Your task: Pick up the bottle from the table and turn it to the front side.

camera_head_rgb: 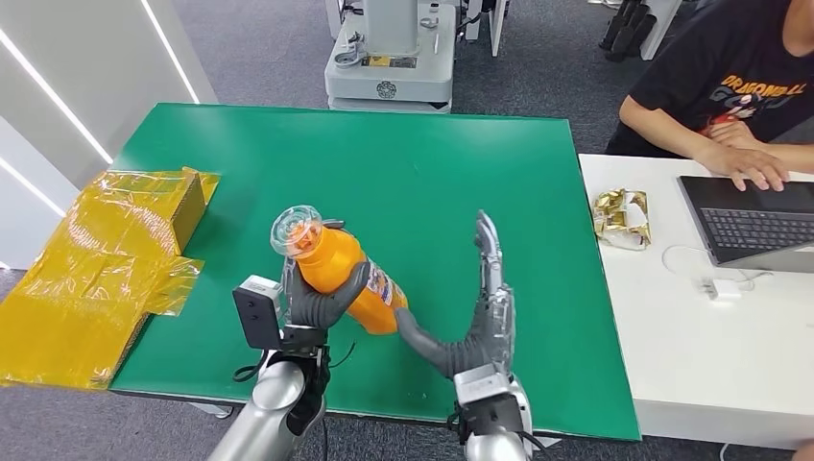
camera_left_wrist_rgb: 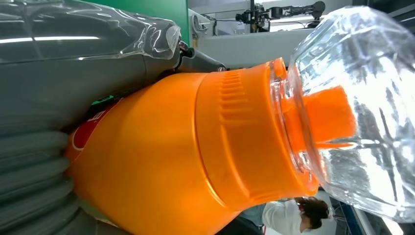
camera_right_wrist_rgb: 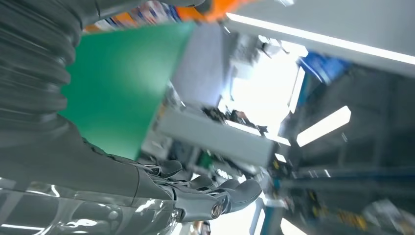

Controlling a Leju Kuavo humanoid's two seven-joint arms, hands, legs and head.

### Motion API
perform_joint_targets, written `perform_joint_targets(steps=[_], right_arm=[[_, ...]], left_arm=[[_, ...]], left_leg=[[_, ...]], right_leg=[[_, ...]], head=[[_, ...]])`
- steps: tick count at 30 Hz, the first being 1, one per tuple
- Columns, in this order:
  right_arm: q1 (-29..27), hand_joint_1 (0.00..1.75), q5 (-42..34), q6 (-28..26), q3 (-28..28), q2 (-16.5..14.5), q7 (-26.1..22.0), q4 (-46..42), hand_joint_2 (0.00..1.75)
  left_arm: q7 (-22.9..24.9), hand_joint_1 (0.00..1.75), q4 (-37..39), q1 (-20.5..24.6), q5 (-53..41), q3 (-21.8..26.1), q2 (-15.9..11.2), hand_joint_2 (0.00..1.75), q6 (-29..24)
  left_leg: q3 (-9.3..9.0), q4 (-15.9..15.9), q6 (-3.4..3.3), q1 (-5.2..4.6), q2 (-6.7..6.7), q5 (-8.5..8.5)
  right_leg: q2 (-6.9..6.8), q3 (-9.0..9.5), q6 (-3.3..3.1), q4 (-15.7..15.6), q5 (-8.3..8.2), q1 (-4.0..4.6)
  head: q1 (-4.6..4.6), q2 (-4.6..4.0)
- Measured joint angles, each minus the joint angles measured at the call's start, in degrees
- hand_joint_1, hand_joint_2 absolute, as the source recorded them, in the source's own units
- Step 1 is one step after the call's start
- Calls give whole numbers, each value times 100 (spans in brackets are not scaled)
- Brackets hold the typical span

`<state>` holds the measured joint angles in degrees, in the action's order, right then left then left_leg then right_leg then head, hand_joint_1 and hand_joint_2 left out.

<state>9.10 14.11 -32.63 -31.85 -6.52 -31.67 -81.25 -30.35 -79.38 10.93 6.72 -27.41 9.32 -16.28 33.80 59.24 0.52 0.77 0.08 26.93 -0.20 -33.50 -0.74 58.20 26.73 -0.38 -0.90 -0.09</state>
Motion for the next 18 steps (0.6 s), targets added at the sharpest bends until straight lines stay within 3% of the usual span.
perform_joint_targets(steps=[3, 9, 18], right_arm=[[-139, 0, -42, -358, 17, -26, -240, -334, 175], [-271, 0, -147, -546, 60, -33, -292, -691, 175], [-449, 0, -218, -676, 163, -22, -271, -1002, 175]], left_arm=[[23, 175, -50, -30, -50, 1, 14, 175, 7], [33, 175, -132, -79, -250, 1, 18, 175, -46], [370, 175, -645, -274, -2600, 238, -234, 175, -886]], left_leg=[[0, 0, 0, 0, 2, 0], [0, 0, 0, 0, 1, 0], [-1, -2, 0, 1, 2, 0]], right_leg=[[1, 0, 0, 0, 0, 0], [1, 0, 0, 0, 0, 0], [1, -1, -2, 1, 1, 1]], head=[[-1, 0], [-1, 0], [-1, 0]])
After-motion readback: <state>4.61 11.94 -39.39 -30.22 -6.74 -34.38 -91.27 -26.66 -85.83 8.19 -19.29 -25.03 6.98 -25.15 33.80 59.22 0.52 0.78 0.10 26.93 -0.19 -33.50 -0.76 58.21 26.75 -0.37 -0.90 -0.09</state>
